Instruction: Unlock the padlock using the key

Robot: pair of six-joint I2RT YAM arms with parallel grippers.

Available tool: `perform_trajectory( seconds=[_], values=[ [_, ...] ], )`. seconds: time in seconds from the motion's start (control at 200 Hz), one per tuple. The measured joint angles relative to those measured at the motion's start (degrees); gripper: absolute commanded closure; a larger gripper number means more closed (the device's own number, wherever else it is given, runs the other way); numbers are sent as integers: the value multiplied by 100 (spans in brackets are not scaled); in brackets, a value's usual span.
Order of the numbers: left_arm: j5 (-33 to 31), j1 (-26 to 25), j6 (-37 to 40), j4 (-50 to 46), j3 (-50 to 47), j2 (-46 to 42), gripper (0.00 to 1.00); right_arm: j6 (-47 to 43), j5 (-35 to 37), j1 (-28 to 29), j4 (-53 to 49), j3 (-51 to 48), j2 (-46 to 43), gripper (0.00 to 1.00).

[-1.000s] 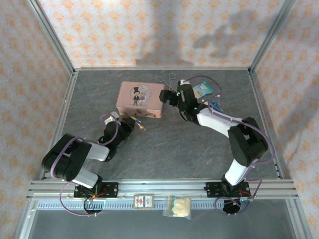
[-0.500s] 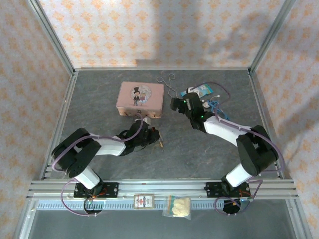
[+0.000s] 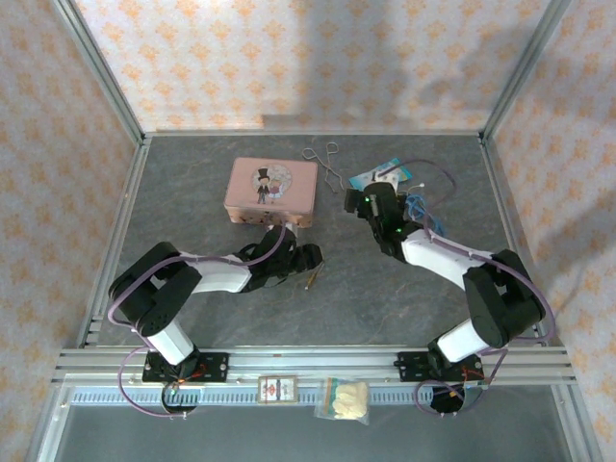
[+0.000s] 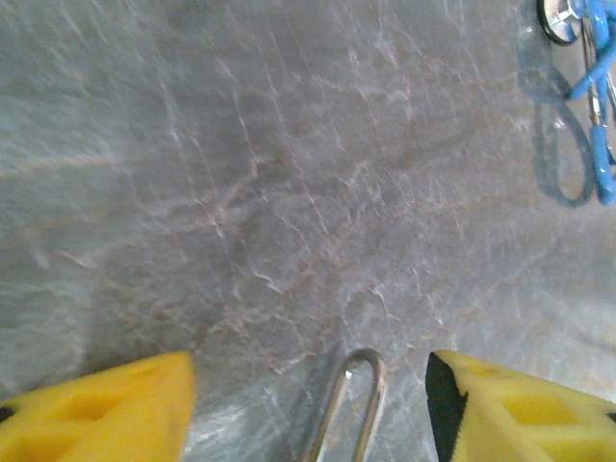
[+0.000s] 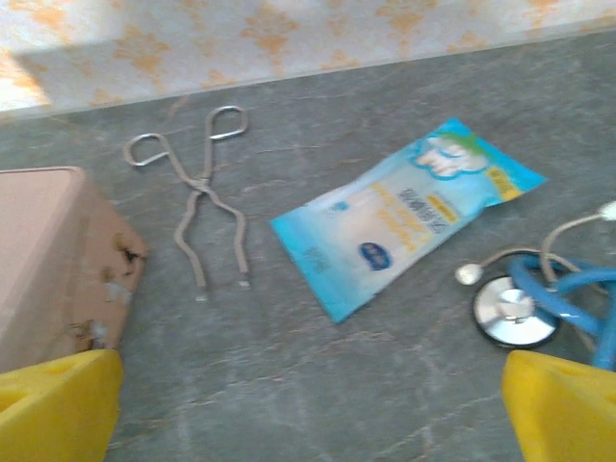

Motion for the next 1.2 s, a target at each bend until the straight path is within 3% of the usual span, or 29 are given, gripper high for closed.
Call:
perform_trajectory(
  seconds=[0.175, 0.33, 0.571, 0.726, 0.911, 1.071, 1.196],
  values=[
    [-546, 334, 437, -710, 74, -616, 20, -232, 103, -844, 393, -437, -90, 0],
    [-1235, 1027, 922, -1012, 94, -1401, 1, -372, 149, -1784, 984, -1060, -221, 0],
    [-2868, 2173, 1871, -986, 72, -2354, 1, -581, 0, -2415, 2092, -1921, -94, 0],
    [-3814, 2728, 2634, -81, -581, -2649, 1, -741, -247, -2430, 2946, -2243, -15, 0],
    [-4448, 3132, 3222, 1062, -1506, -2472, 1, -876, -581, -2468, 3845, -2500, 85, 0],
    [-4651, 3320, 3550, 2229, -1878, -1823, 1, -933, -754, -2468, 5053, -3348, 127, 0],
    [-4498, 3388, 3936, 2911, -1928, -1320, 0, -940, -758, -2468, 5368, -3510, 155, 0]
  ],
)
